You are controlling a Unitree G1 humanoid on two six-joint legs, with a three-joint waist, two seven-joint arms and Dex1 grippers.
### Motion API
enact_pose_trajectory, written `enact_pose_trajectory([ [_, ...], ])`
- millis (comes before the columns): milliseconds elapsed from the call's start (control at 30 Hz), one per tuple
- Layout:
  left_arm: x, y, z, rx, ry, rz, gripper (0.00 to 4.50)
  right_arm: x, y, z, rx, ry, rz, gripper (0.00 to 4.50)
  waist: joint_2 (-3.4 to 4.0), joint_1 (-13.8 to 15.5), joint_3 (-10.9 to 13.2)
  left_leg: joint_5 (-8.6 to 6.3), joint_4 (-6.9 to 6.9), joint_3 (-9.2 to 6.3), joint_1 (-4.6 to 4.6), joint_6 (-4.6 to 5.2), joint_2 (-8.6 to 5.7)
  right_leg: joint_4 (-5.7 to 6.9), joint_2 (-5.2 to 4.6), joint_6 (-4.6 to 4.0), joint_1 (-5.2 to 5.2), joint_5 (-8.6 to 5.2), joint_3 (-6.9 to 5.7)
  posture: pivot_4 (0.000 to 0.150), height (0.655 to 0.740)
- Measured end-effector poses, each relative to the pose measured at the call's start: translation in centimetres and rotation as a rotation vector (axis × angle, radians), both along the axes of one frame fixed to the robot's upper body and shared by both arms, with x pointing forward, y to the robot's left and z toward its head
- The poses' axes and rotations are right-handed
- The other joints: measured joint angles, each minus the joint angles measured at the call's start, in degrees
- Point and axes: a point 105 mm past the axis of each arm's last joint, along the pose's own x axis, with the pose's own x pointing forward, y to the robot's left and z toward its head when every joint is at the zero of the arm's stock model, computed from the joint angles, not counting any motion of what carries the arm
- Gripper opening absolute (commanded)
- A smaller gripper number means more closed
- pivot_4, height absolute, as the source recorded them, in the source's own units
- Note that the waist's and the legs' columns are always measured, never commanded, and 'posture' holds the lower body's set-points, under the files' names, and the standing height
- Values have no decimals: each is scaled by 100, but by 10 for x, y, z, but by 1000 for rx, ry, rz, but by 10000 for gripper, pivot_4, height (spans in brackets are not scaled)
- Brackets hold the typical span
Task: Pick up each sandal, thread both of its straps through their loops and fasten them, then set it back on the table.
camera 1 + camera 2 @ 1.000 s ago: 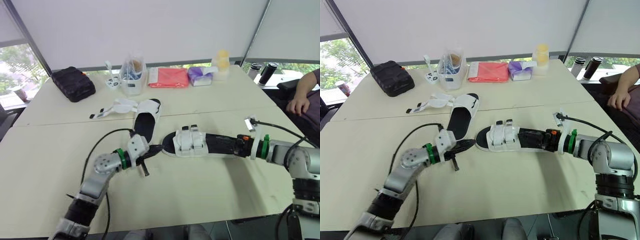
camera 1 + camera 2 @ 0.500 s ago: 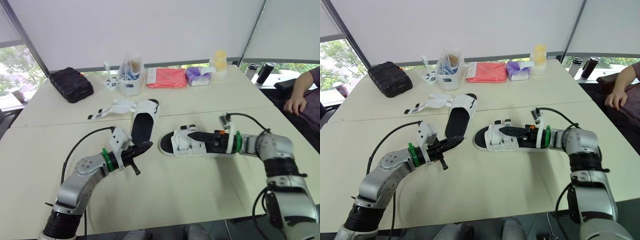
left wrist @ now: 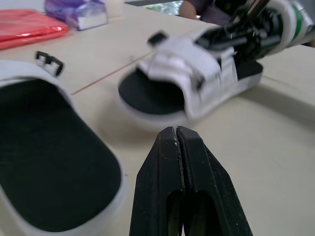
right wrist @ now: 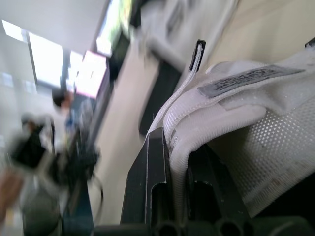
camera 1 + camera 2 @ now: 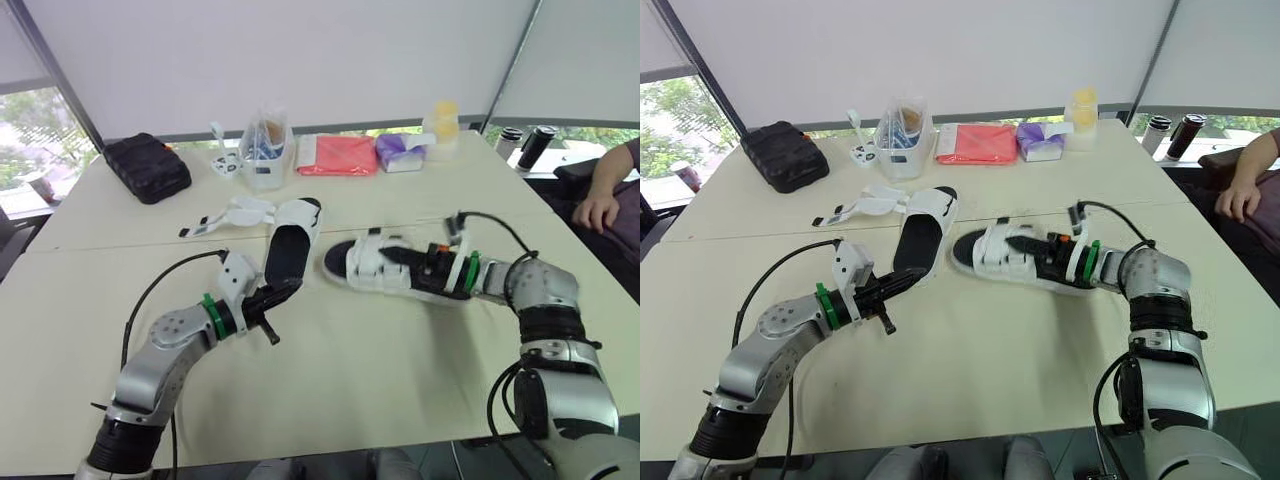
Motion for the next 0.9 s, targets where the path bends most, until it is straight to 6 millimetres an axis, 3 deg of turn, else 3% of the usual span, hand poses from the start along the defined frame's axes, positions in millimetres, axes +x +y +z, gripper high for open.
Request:
enact_pose_trajectory([
  [67,11,-4,9,-24,-21,19,0,18,-23,31,-89,-190,-392,580,1,6,0,4,-1,-1,-15,-7,-3,8,-3,0,-20,0,0,1500,7400],
  [167,19,-7,10,-45,-20,33,0,25,-41,54,-73,-234,-712,580,1,-48,-1,8,1,3,-21,-12,-3,11,0,0,-32,0,5,1500,7400],
  [300,24,-10,5,-42,-3,35,0,38,-64,40,-16,-108,-947,580,5,-156,1,11,0,7,-21,-13,-3,13,3,-1,-32,1,8,1500,7400],
  [533,31,-14,9,-51,-32,34,0,64,-92,16,165,137,-1102,580,19,-195,10,13,-9,11,-15,-16,10,12,16,-7,-32,2,14,1500,7400],
  [633,32,-13,6,-50,-30,45,0,63,-106,-4,142,196,-1154,11220,19,-186,10,13,-8,15,-17,-15,7,10,14,-7,-30,2,17,1500,7400],
  [833,33,-17,7,-66,-37,46,0,63,-111,-15,126,217,-1150,42240,19,-196,10,13,-5,16,-9,-14,10,14,15,-6,-24,3,19,1500,7400],
  [900,33,-17,7,-64,-37,47,0,63,-110,-12,112,201,-1145,44417,19,-193,10,13,-5,16,-6,-14,11,15,16,-7,-22,3,19,1500,7400],
])
